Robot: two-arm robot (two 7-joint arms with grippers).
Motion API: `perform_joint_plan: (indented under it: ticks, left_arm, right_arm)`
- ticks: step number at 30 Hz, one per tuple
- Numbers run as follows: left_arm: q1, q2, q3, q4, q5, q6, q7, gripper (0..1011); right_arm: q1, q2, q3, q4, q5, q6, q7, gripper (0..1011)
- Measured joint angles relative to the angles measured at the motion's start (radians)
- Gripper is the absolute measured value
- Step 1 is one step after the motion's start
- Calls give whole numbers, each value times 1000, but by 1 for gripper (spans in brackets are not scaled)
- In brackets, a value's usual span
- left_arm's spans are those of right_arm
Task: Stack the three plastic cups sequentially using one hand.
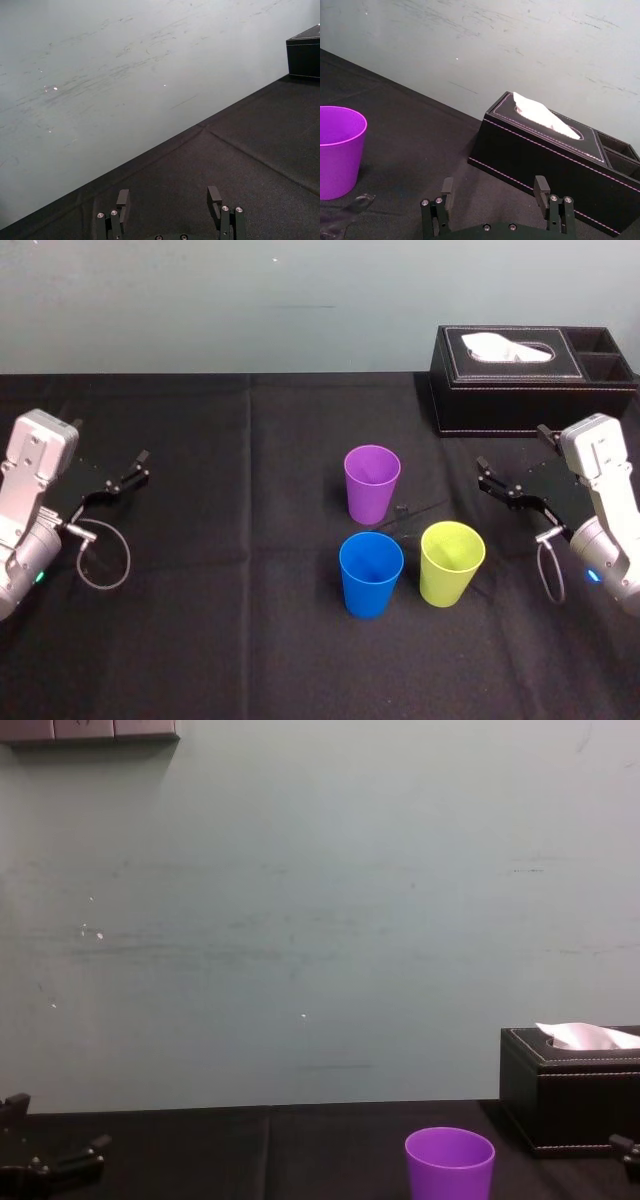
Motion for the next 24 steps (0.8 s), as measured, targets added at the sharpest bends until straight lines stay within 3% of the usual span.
perform_joint_plan:
  ticks: [10,15,24]
  left_arm:
    - [0,0,0,0,0,0,0,1012]
    - [0,0,0,0,0,0,0,1011]
    - [0,0,0,0,0,0,0,1011]
  right_arm:
    - [-43,19,32,-41,4,-6,20,1003]
    - [-95,59,71,-108,38,-5,59,1003]
    - [-181,160,155,-229,151,72,180,1003]
